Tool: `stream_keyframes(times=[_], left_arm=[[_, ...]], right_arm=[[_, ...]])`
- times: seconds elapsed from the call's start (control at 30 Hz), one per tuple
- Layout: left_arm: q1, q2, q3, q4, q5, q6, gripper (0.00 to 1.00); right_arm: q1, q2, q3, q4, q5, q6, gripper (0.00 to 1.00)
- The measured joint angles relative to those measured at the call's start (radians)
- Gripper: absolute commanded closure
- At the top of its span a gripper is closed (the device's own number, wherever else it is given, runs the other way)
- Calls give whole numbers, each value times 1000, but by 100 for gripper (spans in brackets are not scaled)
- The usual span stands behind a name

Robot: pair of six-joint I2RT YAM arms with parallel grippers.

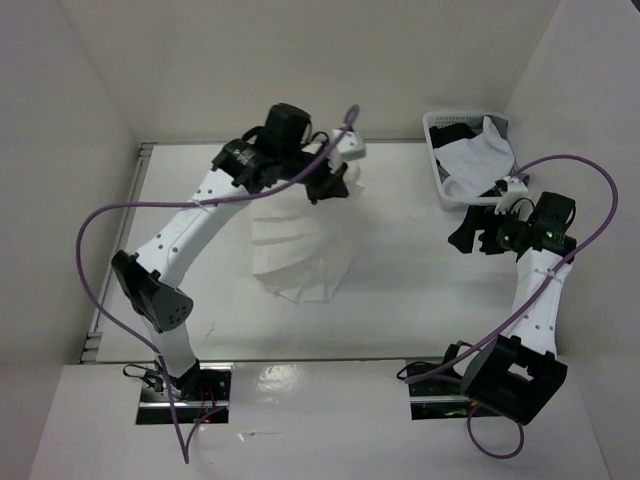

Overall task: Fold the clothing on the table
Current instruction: Flatten the skirt out

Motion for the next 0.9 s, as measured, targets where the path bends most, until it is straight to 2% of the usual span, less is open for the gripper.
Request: stream_keyframes(times=[0.17, 0.27, 0.37, 0.5, 0.6, 0.7, 0.8, 0.9], left_arm=[[-252, 68, 223, -127, 20, 10, 100], [-280, 58, 275, -175, 38, 10, 100], [-159, 0, 224, -168, 103, -10, 100], [185, -118, -21, -71, 204, -82, 100], [407, -173, -213, -19, 212, -103, 100], [504, -214, -385, -8, 204, -97, 100], [539, -235, -552, 11, 199, -73, 100], [549, -179, -645, 10, 196, -47, 100]], right_arm=[[9, -64, -17, 10, 11, 14, 5], [10, -106, -18, 16, 27, 27, 5], [10, -135, -22, 24, 37, 35, 5], [11, -139, -23, 32, 50, 50, 5], [11, -138, -25, 37, 55, 55, 5], [11, -135, -28, 38, 56, 57, 5], [11, -125, -28, 39, 58, 56, 5], [11, -109, -28, 39, 58, 56, 5]])
